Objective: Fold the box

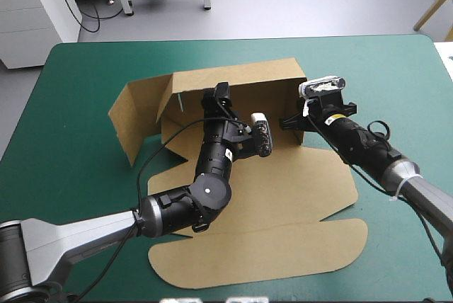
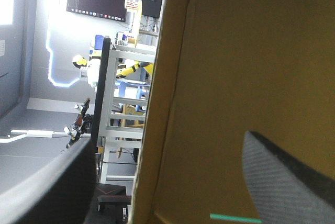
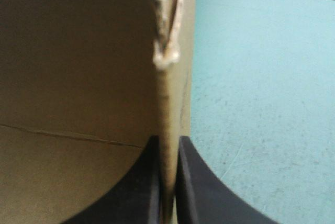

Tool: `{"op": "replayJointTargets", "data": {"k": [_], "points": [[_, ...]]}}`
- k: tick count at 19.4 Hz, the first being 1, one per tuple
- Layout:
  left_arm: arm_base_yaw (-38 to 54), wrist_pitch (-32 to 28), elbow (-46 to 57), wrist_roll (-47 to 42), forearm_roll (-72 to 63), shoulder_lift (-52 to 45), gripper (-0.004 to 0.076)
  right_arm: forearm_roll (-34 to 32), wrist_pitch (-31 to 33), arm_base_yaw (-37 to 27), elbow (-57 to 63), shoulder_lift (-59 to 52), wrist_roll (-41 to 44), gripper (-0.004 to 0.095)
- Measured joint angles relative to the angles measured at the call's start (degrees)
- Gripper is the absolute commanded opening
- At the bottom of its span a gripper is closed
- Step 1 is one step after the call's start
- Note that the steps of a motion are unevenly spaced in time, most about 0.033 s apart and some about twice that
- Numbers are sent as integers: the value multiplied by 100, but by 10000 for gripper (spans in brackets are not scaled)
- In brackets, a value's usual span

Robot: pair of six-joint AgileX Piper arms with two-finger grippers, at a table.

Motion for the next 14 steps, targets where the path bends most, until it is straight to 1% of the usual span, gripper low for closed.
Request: {"op": "replayJointTargets", "data": {"k": [1,2,3,4,5,6,7,8,9,10,12,14], "points": [[0,20,0,0,0,0,454,7,66,-87,-136,88,7,-14],[0,20,0,7,0,0,235,7,83,-109,-171,98,15,-14],[0,-24,0,254,-82,0,116,9,125,-122,-208,111,20,-14],[0,-62,-6,449,-207,0,14,9,125,-122,-223,111,20,-14],[8,-149,-50,1132,-719,0,17,9,125,-122,-223,111,32,-14],[29,-187,-83,1533,-978,0,13,9,125,-122,-223,111,32,-14],[136,-247,-239,2330,-1739,0,13,9,155,-122,-223,111,37,-14],[224,-246,-372,2664,-2209,0,13,9,160,-122,-223,111,37,-14],[481,-185,-756,3532,-3325,0,13,9,167,-122,-223,111,37,-14],[712,-45,-1098,4128,-4161,0,13,9,171,-122,-223,111,37,-14],[1276,456,-1893,5155,-5687,0,13,9,171,-122,-223,111,37,-14],[1912,989,-2797,5725,-6940,0,13,9,171,-122,-223,111,37,-14]]}}
